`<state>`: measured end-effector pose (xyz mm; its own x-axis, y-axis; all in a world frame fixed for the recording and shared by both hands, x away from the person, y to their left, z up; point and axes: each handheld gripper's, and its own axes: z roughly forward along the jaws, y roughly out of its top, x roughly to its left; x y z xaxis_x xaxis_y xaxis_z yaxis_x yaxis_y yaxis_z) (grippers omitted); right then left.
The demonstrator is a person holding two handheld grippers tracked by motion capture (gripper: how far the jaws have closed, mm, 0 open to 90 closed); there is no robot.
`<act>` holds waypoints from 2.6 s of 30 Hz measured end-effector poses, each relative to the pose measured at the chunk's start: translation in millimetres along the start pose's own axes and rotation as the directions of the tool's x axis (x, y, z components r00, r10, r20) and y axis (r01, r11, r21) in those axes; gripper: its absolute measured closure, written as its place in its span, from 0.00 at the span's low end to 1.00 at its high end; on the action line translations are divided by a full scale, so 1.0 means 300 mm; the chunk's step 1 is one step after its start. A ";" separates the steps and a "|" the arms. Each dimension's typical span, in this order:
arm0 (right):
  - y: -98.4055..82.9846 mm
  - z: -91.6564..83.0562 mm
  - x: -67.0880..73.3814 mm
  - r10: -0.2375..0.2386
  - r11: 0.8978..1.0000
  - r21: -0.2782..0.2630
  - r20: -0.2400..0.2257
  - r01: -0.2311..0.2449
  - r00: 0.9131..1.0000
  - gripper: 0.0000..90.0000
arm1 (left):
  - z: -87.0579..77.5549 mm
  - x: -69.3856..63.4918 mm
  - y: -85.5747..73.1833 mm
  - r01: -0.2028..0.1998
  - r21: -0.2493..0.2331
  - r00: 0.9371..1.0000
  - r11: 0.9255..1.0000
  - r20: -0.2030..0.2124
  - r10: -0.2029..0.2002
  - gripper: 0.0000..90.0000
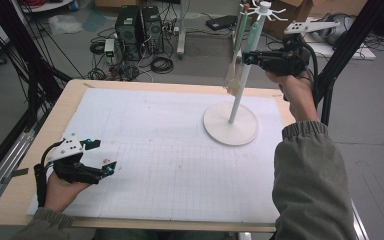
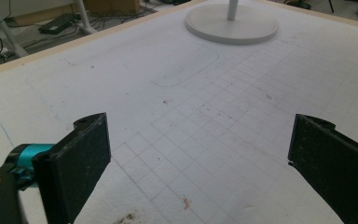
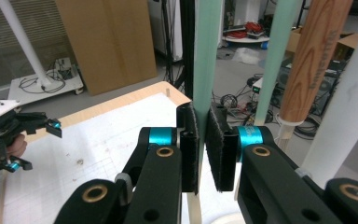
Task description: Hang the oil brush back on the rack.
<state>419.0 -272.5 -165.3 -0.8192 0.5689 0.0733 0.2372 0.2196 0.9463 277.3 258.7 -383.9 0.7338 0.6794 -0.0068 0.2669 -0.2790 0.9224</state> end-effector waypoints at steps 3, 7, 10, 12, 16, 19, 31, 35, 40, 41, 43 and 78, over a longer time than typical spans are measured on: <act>0.009 0.003 -0.007 0.005 1.000 -0.002 0.007 -0.005 1.000 0.94 | -0.002 0.001 0.000 -0.002 0.001 1.000 1.000 -0.001 0.002 0.07; 0.018 0.007 -0.020 0.012 1.000 -0.003 0.016 -0.012 1.000 0.93 | -0.005 0.001 0.000 -0.002 -0.004 1.000 1.000 -0.003 0.002 0.07; 0.020 0.009 -0.027 0.022 1.000 0.000 0.023 -0.022 0.999 0.93 | -0.008 0.003 0.000 -0.004 -0.005 1.000 1.000 -0.002 0.004 0.07; 0.019 0.010 -0.031 0.028 1.000 0.002 0.025 -0.028 0.999 0.93 | -0.010 0.004 0.000 -0.006 -0.004 1.000 1.000 -0.003 0.006 0.07; 0.017 0.013 -0.039 0.035 0.999 0.002 0.032 -0.035 0.999 0.93 | -0.009 0.003 0.000 -0.007 -0.005 1.000 1.000 -0.002 0.007 0.07; 0.017 0.013 -0.045 0.041 0.999 -0.008 0.036 -0.041 0.999 0.93 | -0.009 0.001 -0.001 -0.004 -0.006 1.000 1.000 0.002 0.004 0.07; 0.013 0.015 -0.056 0.055 0.998 -0.002 0.056 -0.055 0.997 0.93 | -0.009 0.000 -0.001 -0.006 -0.008 1.000 1.000 0.001 0.006 0.07; 0.011 0.015 -0.058 0.061 0.998 -0.002 0.067 -0.061 0.996 0.93 | -0.009 -0.001 -0.002 -0.005 -0.009 1.000 1.000 0.004 0.005 0.07; 0.007 0.019 -0.059 0.065 0.998 -0.005 0.078 -0.065 0.995 0.92 | -0.010 0.000 -0.001 -0.010 -0.008 1.000 1.000 0.004 0.010 0.07; 0.006 0.018 -0.058 0.069 0.998 -0.006 0.079 -0.069 0.994 0.92 | -0.010 -0.001 -0.001 -0.006 -0.009 1.000 1.000 0.003 0.006 0.07; 0.005 0.017 -0.059 0.069 0.998 -0.012 0.078 -0.068 0.995 0.89 | -0.011 0.001 -0.001 -0.008 -0.010 1.000 1.000 0.002 0.008 0.07; -0.078 -0.057 0.013 0.084 0.993 -0.096 0.157 -0.070 0.984 0.43 | -0.004 -0.004 -0.005 -0.008 -0.004 1.000 1.000 0.011 0.008 0.07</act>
<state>401.4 -289.0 -181.8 -0.7044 0.7024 0.1024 0.2427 0.1028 0.9646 275.4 259.0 -384.7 0.7425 0.6698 -0.0040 0.2588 -0.2814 0.9240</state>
